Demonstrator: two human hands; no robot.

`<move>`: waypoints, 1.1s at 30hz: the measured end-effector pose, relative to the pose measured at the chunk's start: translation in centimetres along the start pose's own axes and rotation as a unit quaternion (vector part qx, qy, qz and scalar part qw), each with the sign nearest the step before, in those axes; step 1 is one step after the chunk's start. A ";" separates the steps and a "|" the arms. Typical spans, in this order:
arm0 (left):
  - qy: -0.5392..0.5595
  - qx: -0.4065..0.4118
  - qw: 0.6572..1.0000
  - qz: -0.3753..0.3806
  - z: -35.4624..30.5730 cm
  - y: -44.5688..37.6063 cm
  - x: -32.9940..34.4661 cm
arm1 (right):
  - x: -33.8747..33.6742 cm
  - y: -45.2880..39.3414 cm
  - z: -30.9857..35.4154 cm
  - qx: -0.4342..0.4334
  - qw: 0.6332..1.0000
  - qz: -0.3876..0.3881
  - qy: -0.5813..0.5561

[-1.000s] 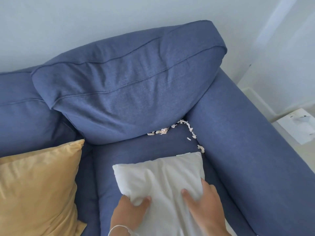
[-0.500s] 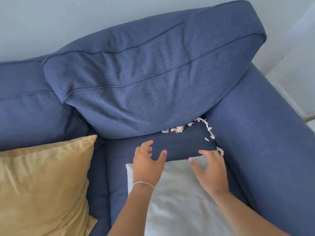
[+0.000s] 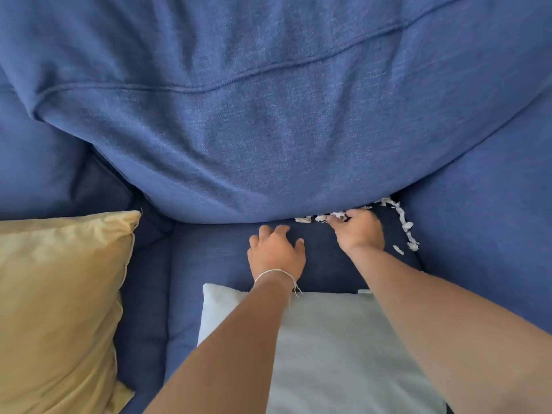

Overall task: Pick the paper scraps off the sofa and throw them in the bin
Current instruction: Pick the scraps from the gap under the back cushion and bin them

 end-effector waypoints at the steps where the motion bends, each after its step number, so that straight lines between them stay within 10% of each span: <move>1: -0.015 -0.009 1.000 -0.010 -0.6 -0.4 0.4 | 0.3 0.0 0.0 0.000 1.000 -0.010 -0.009; 14: 0.113 -0.146 0.980 -0.074 -3.6 -3.3 1.8 | 0.2 2.0 -1.8 -0.103 0.992 -0.048 -0.060; 33: 0.181 0.190 0.963 -0.061 -6.2 8.5 -5.2 | -10.3 13.9 0.9 -0.164 0.970 -0.082 -0.158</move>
Point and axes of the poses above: each hand's wrist, its own y-axis away from the middle knuckle, its own x-axis out of the palm, z = x × y, the point moved 3 cm from there along -y, towards the middle knuckle, and after that the axes turned 13 degrees about z, right-handed, at the moved point
